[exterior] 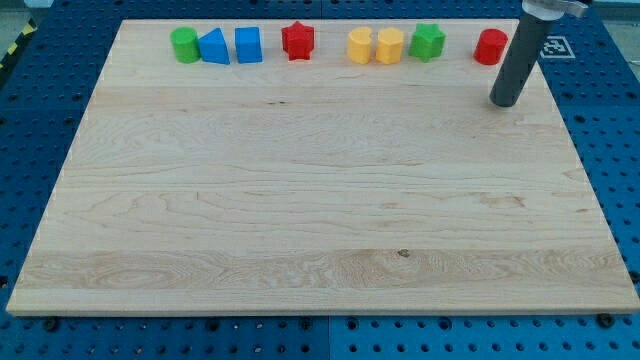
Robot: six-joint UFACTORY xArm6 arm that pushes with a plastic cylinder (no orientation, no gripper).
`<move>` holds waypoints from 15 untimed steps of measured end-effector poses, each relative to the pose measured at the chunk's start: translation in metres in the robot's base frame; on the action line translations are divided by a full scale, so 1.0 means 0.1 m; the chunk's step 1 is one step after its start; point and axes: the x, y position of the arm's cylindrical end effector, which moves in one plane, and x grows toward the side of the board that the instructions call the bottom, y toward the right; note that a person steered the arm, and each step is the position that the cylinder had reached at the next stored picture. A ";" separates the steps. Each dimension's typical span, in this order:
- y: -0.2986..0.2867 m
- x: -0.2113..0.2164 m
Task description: Move the red circle closer to the green star
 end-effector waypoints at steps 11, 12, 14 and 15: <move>0.43 -0.94; 0.43 -1.04; 0.11 -1.00; -0.21 -0.97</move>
